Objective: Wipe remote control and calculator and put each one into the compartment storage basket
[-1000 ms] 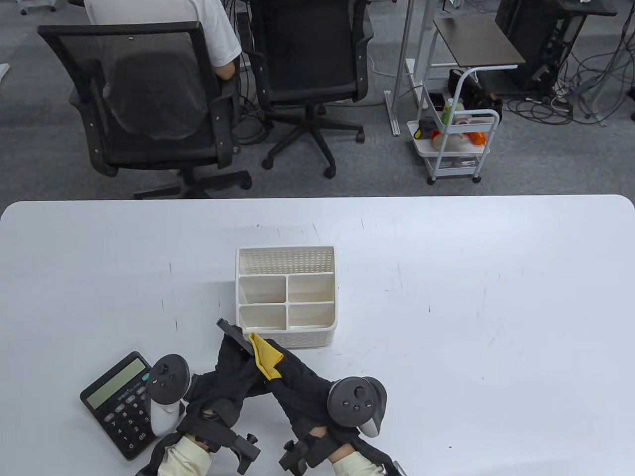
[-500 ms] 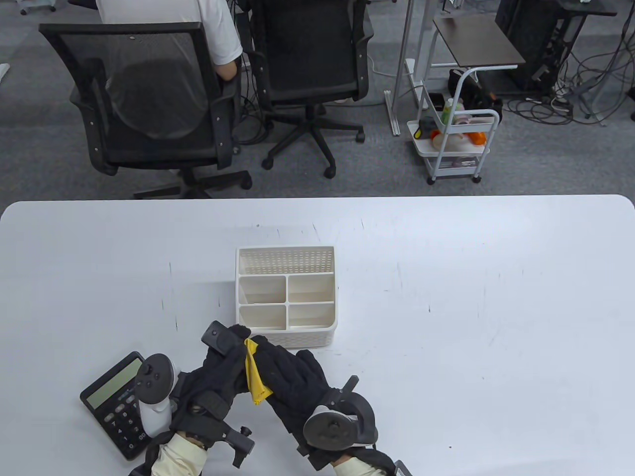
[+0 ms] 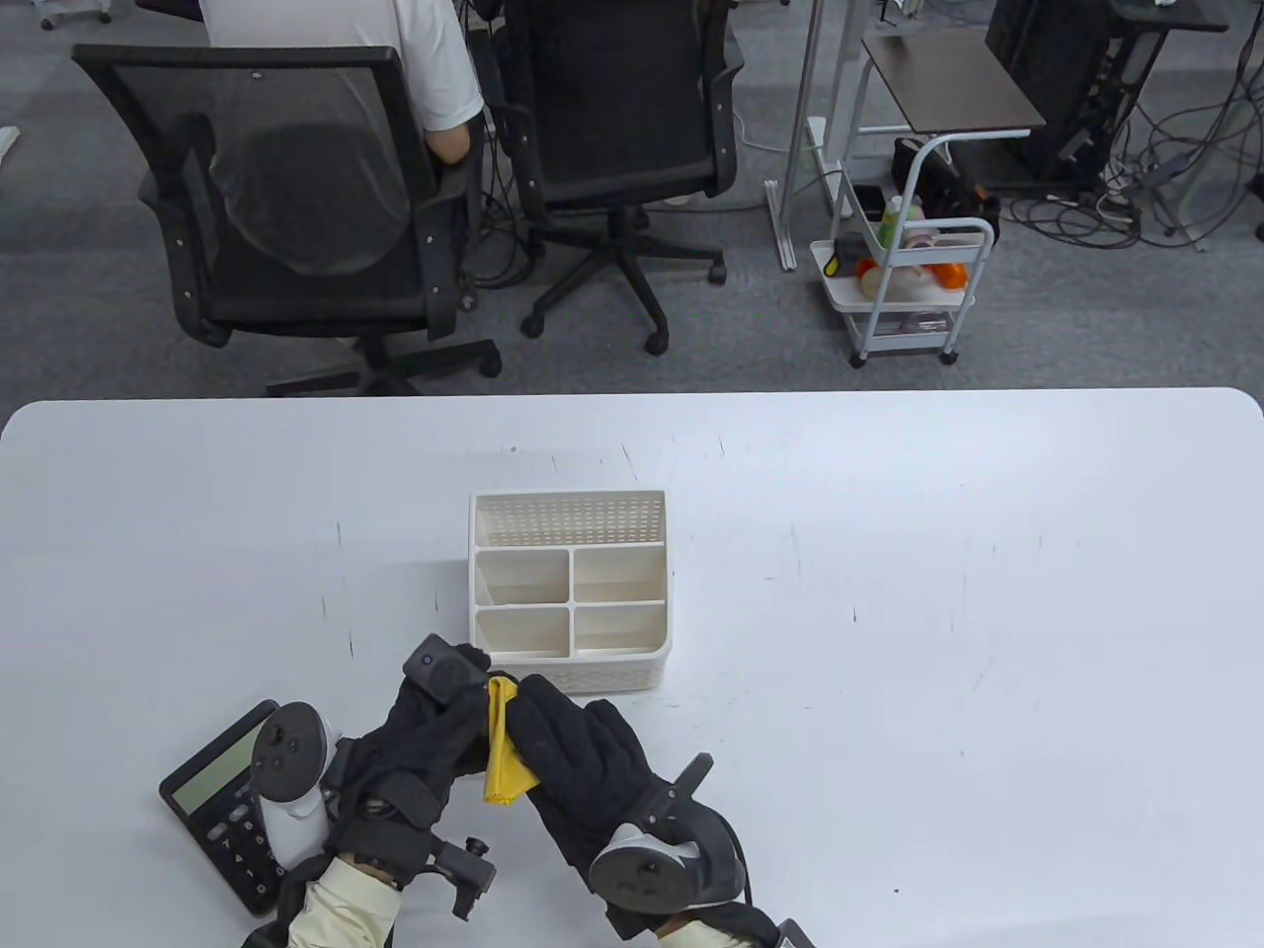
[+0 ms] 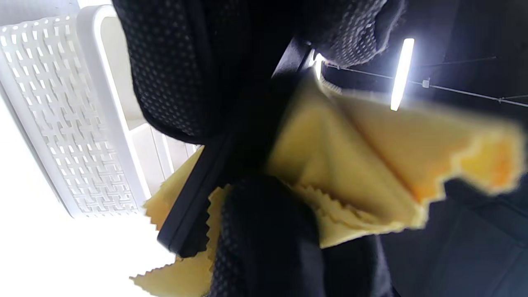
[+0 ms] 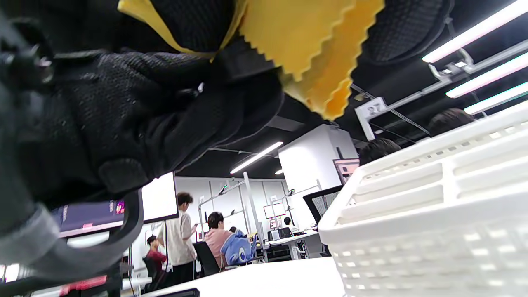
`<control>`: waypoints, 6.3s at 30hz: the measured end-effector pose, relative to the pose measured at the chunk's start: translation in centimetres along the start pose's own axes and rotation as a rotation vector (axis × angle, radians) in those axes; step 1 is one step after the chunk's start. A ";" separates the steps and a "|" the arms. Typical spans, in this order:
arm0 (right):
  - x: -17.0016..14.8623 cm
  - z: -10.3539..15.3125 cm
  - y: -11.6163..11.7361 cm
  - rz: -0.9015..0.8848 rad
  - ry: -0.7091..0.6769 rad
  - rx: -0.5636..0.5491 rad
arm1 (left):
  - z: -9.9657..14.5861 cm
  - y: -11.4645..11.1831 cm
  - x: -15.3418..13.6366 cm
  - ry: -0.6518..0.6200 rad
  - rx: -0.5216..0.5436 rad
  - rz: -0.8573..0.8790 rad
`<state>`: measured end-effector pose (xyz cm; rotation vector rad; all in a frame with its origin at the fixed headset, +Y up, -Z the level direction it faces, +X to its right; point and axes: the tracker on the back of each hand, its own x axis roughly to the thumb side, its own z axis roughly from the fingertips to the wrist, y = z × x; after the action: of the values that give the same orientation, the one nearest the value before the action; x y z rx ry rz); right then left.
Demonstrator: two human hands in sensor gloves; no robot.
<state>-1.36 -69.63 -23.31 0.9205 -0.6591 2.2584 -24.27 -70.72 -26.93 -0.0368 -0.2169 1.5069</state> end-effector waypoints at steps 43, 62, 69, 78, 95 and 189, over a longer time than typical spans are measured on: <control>-3.0 -0.1 -0.7 -0.363 0.316 0.075 | 0.8 1.3 2.9 -0.293 0.234 -0.324; 0.3 0.0 -0.3 0.097 -0.085 0.056 | 0.8 1.4 2.1 -0.170 0.263 -0.240; 1.4 0.3 0.3 0.239 -0.196 0.085 | 0.8 2.7 1.8 -0.131 0.304 -0.213; 2.4 0.4 1.0 0.338 -0.318 0.128 | 0.7 2.6 1.4 -0.079 0.268 -0.168; -2.0 0.2 -1.1 -0.046 0.090 -0.016 | 0.4 2.1 2.1 -0.133 0.151 -0.133; -8.0 3.0 -3.8 -0.186 0.391 0.090 | -5.0 7.4 4.8 0.130 0.109 -1.382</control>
<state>7.24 -71.66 -26.52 0.5293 -0.2866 2.2237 -30.53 -64.89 -32.47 0.0903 -0.0168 0.1341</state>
